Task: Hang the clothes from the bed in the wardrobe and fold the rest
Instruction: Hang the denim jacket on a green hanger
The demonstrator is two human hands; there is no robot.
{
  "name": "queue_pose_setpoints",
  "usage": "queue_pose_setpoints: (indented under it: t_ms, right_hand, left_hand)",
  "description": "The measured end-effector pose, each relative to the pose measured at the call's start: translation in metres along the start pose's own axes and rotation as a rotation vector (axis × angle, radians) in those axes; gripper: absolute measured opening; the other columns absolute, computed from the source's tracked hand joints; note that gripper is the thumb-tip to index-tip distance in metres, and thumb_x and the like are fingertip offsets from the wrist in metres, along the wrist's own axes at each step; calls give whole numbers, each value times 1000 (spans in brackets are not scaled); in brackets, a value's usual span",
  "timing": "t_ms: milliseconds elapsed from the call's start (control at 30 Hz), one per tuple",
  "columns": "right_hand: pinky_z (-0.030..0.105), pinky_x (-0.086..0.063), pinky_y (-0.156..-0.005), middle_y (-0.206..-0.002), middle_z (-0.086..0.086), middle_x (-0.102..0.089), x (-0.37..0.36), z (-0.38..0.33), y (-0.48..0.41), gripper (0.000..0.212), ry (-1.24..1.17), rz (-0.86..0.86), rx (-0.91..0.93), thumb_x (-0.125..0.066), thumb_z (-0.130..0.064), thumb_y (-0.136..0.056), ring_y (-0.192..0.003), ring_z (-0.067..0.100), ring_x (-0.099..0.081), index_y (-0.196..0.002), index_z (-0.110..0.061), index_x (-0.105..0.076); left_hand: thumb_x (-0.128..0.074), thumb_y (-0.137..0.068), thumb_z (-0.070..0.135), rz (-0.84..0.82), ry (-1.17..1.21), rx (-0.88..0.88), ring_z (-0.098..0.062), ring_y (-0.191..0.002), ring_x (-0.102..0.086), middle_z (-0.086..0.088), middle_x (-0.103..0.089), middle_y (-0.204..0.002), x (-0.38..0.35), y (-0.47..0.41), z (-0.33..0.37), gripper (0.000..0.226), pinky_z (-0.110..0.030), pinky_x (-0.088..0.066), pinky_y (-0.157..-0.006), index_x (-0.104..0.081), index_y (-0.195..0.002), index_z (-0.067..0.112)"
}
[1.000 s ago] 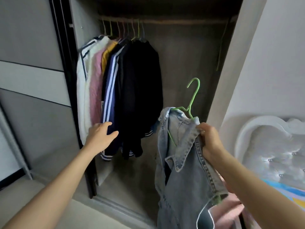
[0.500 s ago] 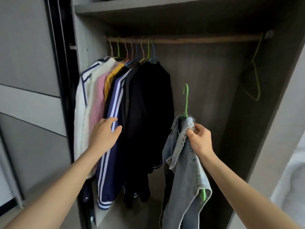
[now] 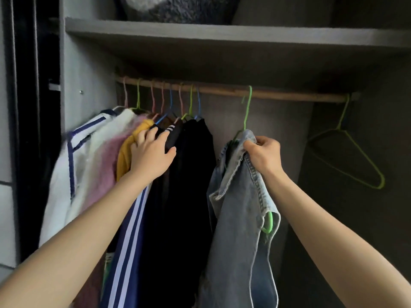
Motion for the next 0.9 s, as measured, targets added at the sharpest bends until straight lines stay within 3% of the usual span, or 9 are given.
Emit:
queue_pose_setpoints:
  t_ms: [100, 267, 367, 467, 600, 700, 900]
  right_hand:
    - [15, -21, -35, -32, -12, -29, -25, -20, -27, 35, 34, 44, 41, -56, 0, -80, -31, 1, -26, -52, -12, -39]
    - [17, -16, -34, -52, -3, -26, -67, -43, -68, 40, 124, 51, 98, -58, 0, -78, -31, 3, -21, -52, -15, -31]
    - [20, -16, -34, -54, 0, -28, -94, -36, -89, 38, 203, 37, 41, -61, -3, -78, -43, 5, -27, -54, -14, -34]
    - [23, -22, -40, -57, 2, -31, -110, -25, -105, 28, 288, 29, 4, -62, -6, -80, -51, 10, -30, -60, -11, -42]
    - [29, -26, -49, -53, 0, -32, -123, -15, -119, 39, 402, 31, -2, -64, -13, -80, -48, 10, -31, -52, -13, -36]
    - [29, -30, -59, -58, 3, -37, -130, -9, -127, 38, 442, 20, -12, -64, -16, -81, -59, 16, -40, -54, -12, -37]
    - [29, -35, -63, -68, 9, -47, -145, 20, -128, 25, 452, -52, -52, -62, -15, -83, -73, 21, -49, -65, -9, -45]
  left_hand:
    - [-43, -94, 44, -50, 31, -47, -28, -138, -17, -6, -28, -151, -10, -28, -11, 53, -44, -21, -111, -35, -142, 23]
    - [-39, -95, 47, -107, 105, -133, -21, -139, -17, 1, -31, -151, -21, -42, -18, 53, -41, -19, -110, -35, -143, 25]
    - [-38, -94, 48, -72, 117, -183, -19, -138, -19, 5, -33, -150, -22, -42, -22, 54, -39, -20, -110, -35, -143, 25]
    - [-37, -95, 49, -70, 137, -229, -18, -137, -20, 6, -33, -149, -23, -42, -25, 54, -38, -20, -108, -34, -143, 25]
    - [-37, -95, 47, -43, 172, -258, -18, -137, -22, 4, -35, -148, -24, -40, -32, 54, -38, -23, -108, -35, -143, 23]
    - [-36, -95, 47, -19, 176, -268, -18, -136, -24, 4, -38, -146, -25, -38, -34, 54, -38, -25, -105, -36, -143, 22]
    - [-36, -95, 45, 7, 184, -283, -17, -134, -26, 5, -41, -144, -26, -36, -36, 53, -37, -27, -103, -37, -142, 21]
Point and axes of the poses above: each hand's wrist, its own y-axis away from the middle knuckle, its own x-axis out of the back of the hand, z = x × y, the point moved 4 cm from there along -y, towards the middle knuckle
